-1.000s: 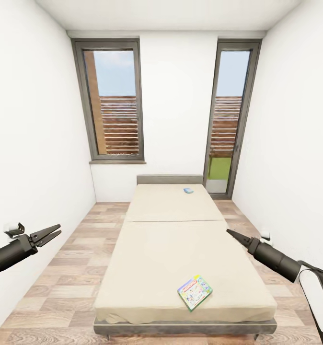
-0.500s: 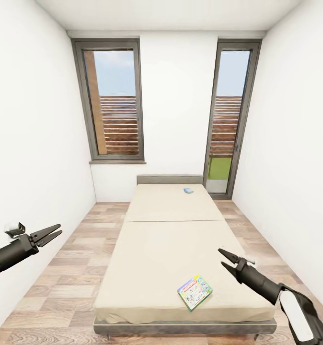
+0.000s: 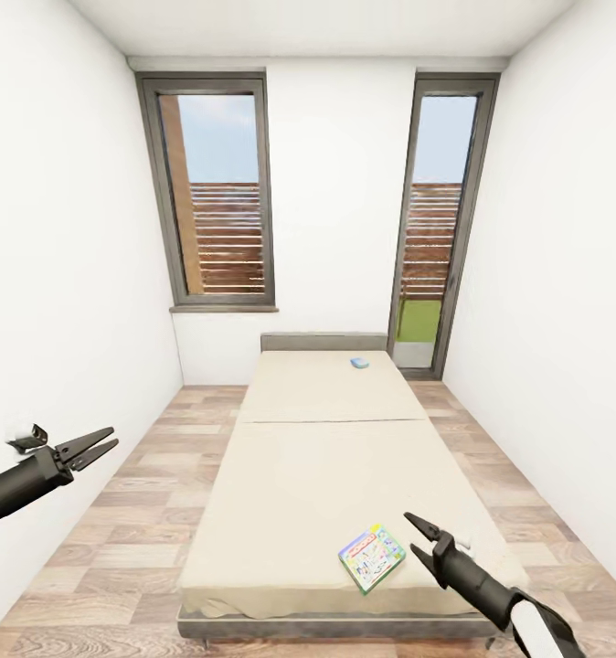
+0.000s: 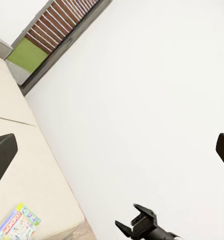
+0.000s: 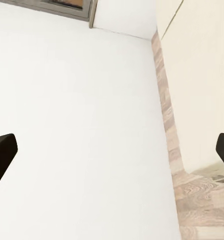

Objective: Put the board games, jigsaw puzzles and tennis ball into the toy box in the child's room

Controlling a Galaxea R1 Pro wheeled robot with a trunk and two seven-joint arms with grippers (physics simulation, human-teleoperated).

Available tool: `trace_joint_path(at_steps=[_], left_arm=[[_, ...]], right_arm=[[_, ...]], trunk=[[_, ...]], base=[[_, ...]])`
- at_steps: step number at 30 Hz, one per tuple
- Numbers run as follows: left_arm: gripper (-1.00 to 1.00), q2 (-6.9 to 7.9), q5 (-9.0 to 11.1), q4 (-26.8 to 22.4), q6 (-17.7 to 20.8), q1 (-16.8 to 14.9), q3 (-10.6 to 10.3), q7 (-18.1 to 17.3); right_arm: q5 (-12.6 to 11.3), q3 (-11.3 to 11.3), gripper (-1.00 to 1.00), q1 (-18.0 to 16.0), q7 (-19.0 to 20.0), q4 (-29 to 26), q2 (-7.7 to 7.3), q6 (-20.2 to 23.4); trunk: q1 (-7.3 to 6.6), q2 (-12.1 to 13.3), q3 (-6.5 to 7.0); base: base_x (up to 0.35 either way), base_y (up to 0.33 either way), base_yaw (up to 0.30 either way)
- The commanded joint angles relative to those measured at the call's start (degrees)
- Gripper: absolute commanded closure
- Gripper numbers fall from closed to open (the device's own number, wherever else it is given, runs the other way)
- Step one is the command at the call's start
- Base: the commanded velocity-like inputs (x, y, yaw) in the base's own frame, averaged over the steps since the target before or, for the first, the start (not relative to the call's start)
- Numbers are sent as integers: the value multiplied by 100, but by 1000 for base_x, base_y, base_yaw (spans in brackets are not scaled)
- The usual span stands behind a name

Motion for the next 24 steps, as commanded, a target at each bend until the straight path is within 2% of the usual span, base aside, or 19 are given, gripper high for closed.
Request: trace_joint_path(at_steps=[1, 5, 10, 16, 24], left_arm=[[-100, 2, -6, 38, 60, -6, -14, -19], [-100, 11, -18, 212, 60, -47, -77, -5], [-100, 46, -75, 435, 60, -79, -105, 6], [-100, 114, -103, 524, 60, -87, -111, 8], [-100, 158, -112, 543, 60, -88, -113, 9]], right_arm=[[-38, -13, -100, -3, 5, 242, 11, -100], [-43, -23, -100, -11, -5, 833, 30, -462], [-54, -37, -100, -20, -12, 1223, 35, -662], [-80, -45, -100, -26, -134, 1324, 42, -690], [-313, -41, -100, -31, -605, 1347, 92, -672]], trunk=[[24, -46, -20], [112, -207, -92], [222, -407, -182], [354, -648, -289], [529, -969, -433]], base=[[0, 0, 0], [0, 0, 0], [0, 0, 0], [0, 0, 0], [0, 0, 0]])
